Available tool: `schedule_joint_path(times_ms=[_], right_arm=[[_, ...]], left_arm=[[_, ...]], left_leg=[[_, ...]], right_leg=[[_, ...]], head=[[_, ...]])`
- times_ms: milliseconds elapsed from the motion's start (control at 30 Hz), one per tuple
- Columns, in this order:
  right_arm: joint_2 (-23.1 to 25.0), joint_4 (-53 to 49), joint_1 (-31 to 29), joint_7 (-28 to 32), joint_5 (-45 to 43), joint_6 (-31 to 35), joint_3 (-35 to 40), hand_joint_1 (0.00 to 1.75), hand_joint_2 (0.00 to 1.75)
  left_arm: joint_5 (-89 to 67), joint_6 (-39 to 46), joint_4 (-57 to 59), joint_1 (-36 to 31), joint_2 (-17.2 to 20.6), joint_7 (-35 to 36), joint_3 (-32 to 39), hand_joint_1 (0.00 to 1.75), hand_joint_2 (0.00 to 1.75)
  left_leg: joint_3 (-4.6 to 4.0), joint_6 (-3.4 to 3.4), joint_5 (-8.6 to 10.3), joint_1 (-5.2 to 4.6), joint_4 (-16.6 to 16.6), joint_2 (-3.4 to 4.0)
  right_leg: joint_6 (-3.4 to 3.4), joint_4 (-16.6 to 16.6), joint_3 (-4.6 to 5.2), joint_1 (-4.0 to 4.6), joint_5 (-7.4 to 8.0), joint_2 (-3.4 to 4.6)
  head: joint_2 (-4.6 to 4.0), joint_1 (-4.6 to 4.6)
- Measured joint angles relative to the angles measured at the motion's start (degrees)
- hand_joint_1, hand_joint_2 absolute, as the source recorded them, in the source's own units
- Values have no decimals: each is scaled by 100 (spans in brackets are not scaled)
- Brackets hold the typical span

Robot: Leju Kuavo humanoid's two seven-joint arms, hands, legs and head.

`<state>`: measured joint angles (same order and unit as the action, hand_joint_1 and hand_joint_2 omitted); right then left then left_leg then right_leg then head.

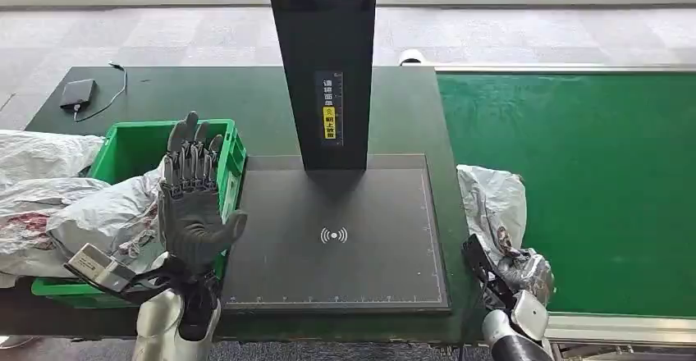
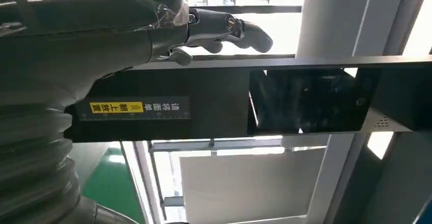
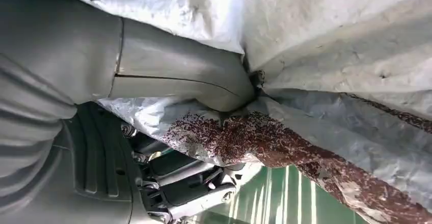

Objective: Moved the parcel from conveyor to table for the left to box.

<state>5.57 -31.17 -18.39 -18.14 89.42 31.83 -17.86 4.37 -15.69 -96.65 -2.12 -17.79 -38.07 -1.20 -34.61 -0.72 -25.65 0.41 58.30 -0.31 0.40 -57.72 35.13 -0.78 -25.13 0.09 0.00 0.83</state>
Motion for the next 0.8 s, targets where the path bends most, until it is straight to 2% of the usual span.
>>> schedule_joint_path(times_ms=[800], right_arm=[[0, 2, -8, 33, 61, -88, -11, 175, 175]], left_arm=[[-77, -85, 9, 0, 0, 52, -24, 0, 175]], left_leg=[[4, 0, 0, 0, 0, 1]], right_leg=[[0, 0, -3, 0, 0, 0]], head=[[0, 0]])
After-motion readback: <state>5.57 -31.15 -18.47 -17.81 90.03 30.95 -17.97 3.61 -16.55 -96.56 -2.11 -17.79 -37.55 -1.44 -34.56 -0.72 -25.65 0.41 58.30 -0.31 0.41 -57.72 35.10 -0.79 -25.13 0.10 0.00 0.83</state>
